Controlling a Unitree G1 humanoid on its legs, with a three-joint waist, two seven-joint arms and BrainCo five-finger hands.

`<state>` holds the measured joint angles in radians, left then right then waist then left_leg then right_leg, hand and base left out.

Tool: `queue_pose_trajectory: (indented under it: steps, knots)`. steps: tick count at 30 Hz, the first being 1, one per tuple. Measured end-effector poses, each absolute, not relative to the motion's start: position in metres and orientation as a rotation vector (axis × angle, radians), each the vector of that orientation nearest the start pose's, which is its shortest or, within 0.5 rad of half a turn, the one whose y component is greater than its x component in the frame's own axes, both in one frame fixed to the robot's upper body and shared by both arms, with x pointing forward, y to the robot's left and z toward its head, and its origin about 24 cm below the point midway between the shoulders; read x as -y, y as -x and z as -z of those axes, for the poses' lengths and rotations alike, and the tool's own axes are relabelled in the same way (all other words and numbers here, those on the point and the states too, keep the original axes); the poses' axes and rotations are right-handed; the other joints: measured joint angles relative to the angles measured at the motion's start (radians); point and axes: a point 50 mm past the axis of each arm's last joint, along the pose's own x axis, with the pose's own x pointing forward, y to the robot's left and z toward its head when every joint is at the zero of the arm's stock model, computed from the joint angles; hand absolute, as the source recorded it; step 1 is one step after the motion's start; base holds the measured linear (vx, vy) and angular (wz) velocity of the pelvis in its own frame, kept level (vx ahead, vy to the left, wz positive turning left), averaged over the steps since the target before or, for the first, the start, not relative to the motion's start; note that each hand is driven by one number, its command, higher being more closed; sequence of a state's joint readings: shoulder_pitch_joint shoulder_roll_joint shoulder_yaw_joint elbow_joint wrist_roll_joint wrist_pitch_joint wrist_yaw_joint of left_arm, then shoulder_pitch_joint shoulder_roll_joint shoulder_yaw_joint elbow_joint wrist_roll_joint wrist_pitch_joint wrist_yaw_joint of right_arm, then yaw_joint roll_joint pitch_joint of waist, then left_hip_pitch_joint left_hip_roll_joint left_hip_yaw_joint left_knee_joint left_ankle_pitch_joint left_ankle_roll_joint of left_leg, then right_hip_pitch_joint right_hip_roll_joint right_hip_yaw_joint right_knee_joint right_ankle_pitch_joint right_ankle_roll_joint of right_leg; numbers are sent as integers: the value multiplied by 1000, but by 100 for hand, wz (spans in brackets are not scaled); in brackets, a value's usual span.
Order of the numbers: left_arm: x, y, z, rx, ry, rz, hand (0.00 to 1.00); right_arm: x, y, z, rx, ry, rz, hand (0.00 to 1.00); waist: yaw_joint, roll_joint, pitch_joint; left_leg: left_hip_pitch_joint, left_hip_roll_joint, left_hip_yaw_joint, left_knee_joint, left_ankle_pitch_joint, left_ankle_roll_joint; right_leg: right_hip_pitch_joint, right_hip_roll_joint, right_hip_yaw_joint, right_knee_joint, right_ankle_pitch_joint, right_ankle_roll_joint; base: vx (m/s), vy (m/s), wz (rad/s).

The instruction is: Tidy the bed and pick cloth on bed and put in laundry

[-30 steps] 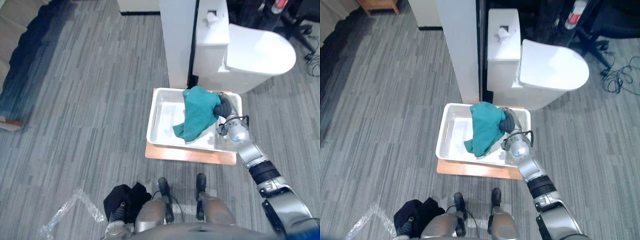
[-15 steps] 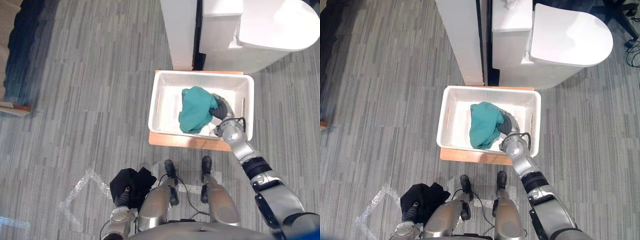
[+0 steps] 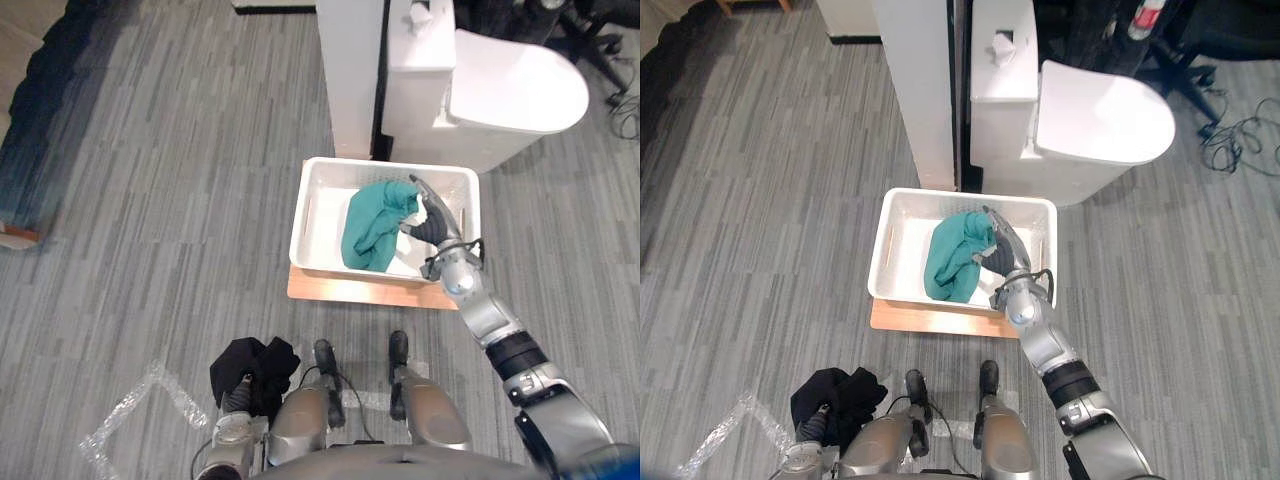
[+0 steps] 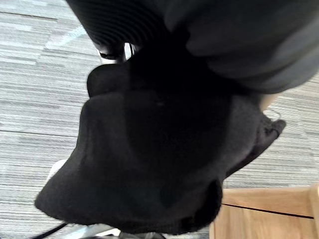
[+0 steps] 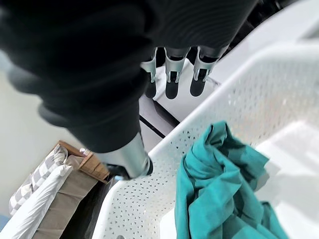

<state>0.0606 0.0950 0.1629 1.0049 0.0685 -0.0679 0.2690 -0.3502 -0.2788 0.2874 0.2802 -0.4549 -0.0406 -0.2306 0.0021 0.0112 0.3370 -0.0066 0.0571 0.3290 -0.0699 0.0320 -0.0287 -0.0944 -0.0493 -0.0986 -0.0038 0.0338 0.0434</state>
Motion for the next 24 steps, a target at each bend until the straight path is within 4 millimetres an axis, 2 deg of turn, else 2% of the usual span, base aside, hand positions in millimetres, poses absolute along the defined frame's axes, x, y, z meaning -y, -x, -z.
queue_pose_trajectory:
  steps: [5, 8, 10, 11, 13, 14, 16, 17, 18, 21, 22, 23, 24]
  knots:
    - [-224, -107, 150, -1012, -206, -425, 100, 145, -297, -78, 274, 810, -81, 0, -10, -12, -26, 37, -2, 16, -13, 0, 0, 36, 2, 13, -26, 14, 0, 6, 4, -7]
    - [-224, -99, 153, -1044, -208, -430, 100, 170, -285, -71, 226, 826, -28, 0, -16, -16, -65, 44, -3, 24, -19, -2, -2, 37, 5, 25, -30, 14, 1, 39, 0, -12]
    - [-224, -96, 154, -1058, -219, -420, 100, 200, -277, -66, 158, 828, 71, 0, -21, -18, -73, 63, -2, 35, -27, -3, -2, 48, 8, 34, -31, 14, 1, 24, 1, -12]
    - [-225, -95, 154, -1061, -220, -417, 100, 208, -274, -64, 138, 828, 100, 0, -24, -18, -77, 65, -2, 36, -27, -3, -3, 49, 8, 35, -32, 14, 1, 8, 6, -7]
    - [-225, -87, 156, -1080, -207, -419, 100, 235, -263, -53, 53, 830, 194, 0, -46, -20, -96, 66, -2, 38, -27, -6, -4, 49, 9, 38, -33, 14, 1, 4, 6, -5]
    - [-225, -86, 156, -1085, -205, -421, 100, 242, -259, -49, 25, 829, 218, 0, -49, -19, -101, 67, -2, 41, -27, -7, -5, 49, 9, 40, -34, 14, 1, 6, 5, -11]
    - [-224, -82, 157, -1099, -200, -423, 100, 269, -241, -25, -119, 804, 336, 0, -54, -14, -118, 76, -2, 46, -27, -12, -6, 57, 10, 45, -37, 14, 1, 12, 4, -8]
    - [-224, -82, 157, -1103, -198, -424, 100, 274, -236, -19, -158, 784, 365, 0, -57, -12, -119, 79, -2, 46, -27, -14, -7, 61, 10, 45, -41, 14, 1, 0, 0, 0]
    - [-223, -80, 158, -1112, -196, -425, 100, 280, -226, -4, -236, 740, 419, 0, -65, -11, -126, 83, -2, 46, -27, -15, -8, 69, 10, 45, -51, 15, 2, 0, 0, 0]
    - [-223, -77, 159, -1122, -171, -450, 100, 281, -195, 40, -439, 539, 536, 0, -69, -3, -143, 85, 0, 48, -27, -19, -11, 74, 12, 46, -59, 15, 3, 8, -3, -1]
    - [-222, -77, 159, -1123, -164, -457, 100, 280, -189, 48, -478, 506, 549, 0, -68, -2, -143, 87, 0, 49, -27, -20, -11, 76, 12, 46, -61, 16, 3, 0, 0, 0]
    - [-223, -75, 159, -1128, -143, -481, 100, 272, -174, 71, -583, 408, 570, 0, -67, -2, -144, 94, 2, 49, -27, -21, -12, 87, 13, 45, -68, 17, 3, 0, 0, 0]
    - [-222, -75, 159, -1130, -135, -489, 100, 268, -168, 79, -620, 369, 576, 0, -66, -1, -145, 96, 2, 49, -27, -22, -14, 90, 13, 45, -68, 17, 3, 0, 0, 0]
